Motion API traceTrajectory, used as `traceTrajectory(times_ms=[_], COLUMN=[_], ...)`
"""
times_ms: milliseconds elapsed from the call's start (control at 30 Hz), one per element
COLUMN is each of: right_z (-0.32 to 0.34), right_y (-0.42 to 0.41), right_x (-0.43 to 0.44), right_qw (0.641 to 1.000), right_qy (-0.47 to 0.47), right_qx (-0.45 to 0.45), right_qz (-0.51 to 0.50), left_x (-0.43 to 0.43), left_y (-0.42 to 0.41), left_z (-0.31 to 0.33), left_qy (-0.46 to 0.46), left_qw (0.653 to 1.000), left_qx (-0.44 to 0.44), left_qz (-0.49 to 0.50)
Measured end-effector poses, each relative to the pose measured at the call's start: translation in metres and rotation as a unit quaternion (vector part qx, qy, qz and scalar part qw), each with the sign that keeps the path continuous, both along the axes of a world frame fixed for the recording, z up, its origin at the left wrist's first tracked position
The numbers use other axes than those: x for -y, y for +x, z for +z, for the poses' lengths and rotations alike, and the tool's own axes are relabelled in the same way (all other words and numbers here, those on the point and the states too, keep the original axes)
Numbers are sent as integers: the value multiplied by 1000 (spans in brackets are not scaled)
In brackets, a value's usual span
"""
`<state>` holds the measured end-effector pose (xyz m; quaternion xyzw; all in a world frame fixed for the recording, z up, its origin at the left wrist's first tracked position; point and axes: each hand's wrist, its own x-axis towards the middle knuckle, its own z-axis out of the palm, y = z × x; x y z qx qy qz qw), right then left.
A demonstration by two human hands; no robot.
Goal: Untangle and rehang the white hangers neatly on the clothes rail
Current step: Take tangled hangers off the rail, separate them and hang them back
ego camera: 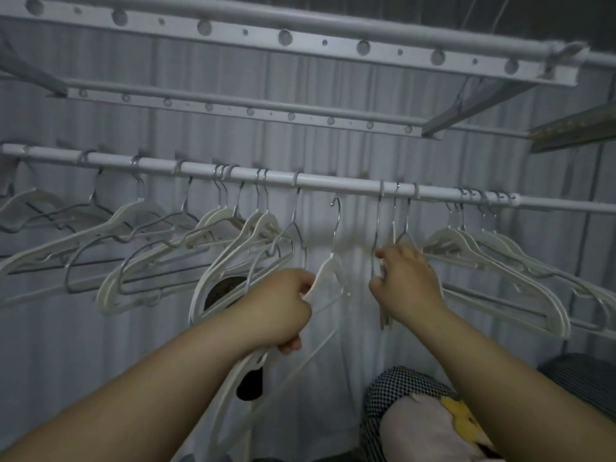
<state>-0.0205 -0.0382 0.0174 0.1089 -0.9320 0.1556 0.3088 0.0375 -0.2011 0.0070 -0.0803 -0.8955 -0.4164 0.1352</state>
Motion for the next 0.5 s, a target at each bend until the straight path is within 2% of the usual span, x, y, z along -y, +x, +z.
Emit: traceTrajectory(times_ms=[67,233,500], right_z=[-3,-7,-6], right_y=[-2,-4,-19], right_x=[-4,-17,-36], right_qw=[1000,997,997], right_qy=[-15,-69,-67], right_qx=[11,40,34], right_qz=[-1,25,36], left_x=[-3,-10,-19], left_y=[-14,-51,-88], left_z=[12,25,37], left_qy=[-8,-7,40], left_qw=[1000,999,997], left_qx=[-13,30,64], left_qz=[4,-8,1])
